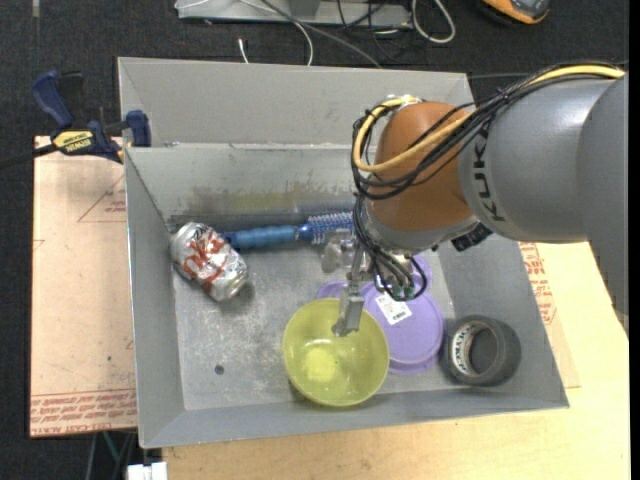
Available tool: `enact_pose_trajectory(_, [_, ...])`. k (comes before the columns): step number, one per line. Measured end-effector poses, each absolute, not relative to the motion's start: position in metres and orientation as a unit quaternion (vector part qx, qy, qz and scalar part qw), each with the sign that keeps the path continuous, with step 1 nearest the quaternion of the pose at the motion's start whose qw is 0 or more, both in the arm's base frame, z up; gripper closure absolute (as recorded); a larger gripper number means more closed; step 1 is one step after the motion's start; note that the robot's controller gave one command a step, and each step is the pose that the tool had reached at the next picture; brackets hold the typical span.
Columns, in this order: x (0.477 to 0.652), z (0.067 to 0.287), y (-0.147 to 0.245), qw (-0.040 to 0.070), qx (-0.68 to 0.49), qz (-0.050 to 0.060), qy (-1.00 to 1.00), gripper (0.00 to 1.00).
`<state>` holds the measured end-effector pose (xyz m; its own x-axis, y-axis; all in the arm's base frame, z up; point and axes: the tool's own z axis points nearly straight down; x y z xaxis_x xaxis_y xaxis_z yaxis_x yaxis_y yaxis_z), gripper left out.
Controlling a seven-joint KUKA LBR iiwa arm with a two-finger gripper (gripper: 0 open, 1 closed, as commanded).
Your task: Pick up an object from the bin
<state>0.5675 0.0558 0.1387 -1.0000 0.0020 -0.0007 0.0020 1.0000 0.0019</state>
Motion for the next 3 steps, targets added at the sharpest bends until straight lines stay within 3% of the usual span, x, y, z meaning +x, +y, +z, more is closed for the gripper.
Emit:
enact_pose_trajectory(1, [0.567,0.139,0.056,0.0,0.001,0.001,1.0,0.0])
enact_pose_trajectory(2, [0.564,0.069,0.051,0.0,-0.068,0.001,0.998,0.0])
enact_pose_trajectory(3, [0.572,0.072,0.051,0.008,-0.069,0.002,0.998,1.0])
